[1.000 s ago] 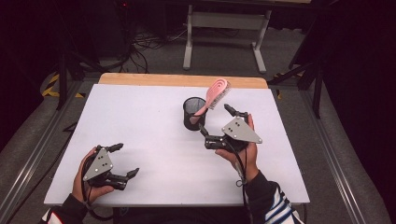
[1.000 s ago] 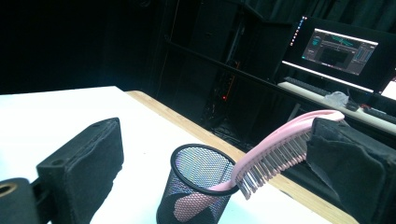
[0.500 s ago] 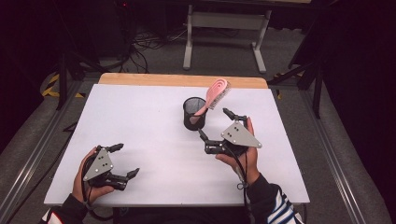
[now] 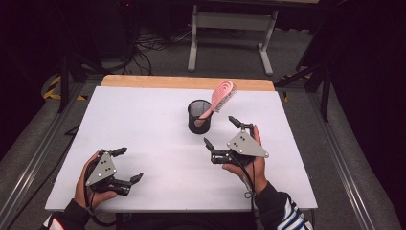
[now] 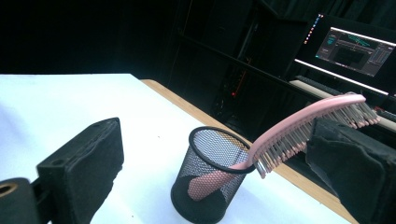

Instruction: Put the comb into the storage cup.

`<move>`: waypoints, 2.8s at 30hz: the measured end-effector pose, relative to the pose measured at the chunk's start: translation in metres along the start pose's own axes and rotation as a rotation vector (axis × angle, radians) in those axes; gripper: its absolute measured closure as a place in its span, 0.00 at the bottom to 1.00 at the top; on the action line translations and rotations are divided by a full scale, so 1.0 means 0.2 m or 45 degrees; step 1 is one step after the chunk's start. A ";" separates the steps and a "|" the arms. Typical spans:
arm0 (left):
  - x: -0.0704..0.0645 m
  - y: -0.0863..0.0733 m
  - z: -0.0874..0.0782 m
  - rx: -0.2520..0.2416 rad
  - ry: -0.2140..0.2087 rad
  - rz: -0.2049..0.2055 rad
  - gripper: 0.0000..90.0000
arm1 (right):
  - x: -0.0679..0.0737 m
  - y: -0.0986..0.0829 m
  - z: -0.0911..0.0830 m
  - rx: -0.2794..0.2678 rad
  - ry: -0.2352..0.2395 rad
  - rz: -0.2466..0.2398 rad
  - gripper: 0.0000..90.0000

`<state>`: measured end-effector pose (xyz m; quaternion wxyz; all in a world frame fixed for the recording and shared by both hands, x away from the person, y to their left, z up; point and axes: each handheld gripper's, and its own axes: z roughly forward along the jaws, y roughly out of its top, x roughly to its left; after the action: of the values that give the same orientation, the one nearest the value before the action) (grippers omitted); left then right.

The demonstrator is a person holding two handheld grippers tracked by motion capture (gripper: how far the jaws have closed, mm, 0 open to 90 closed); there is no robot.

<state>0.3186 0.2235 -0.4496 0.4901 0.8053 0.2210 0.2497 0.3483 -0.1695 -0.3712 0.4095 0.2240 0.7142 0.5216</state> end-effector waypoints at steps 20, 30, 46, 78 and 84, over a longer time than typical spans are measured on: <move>-0.01 0.00 0.01 0.004 -0.003 0.011 0.05 | 0.01 -0.08 -0.06 0.027 0.007 -0.058 0.05; -0.01 0.00 0.01 0.008 -0.006 0.016 0.05 | -0.01 -0.14 -0.10 0.052 0.007 -0.061 0.05; -0.01 0.00 0.01 0.001 -0.018 0.006 0.05 | -0.08 -0.28 -0.20 0.069 0.045 -0.055 0.06; -0.02 0.00 0.02 0.023 0.007 0.023 0.03 | -0.15 -0.50 -0.31 0.239 0.017 -0.035 0.04; -0.03 0.01 0.02 0.022 0.017 0.054 0.03 | -0.14 -0.47 -0.33 0.214 0.000 -0.056 0.04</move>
<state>0.3168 0.2171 -0.4505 0.4763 0.8124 0.2091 0.2635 0.3204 -0.2601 -0.4407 0.4005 0.2419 0.7601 0.4509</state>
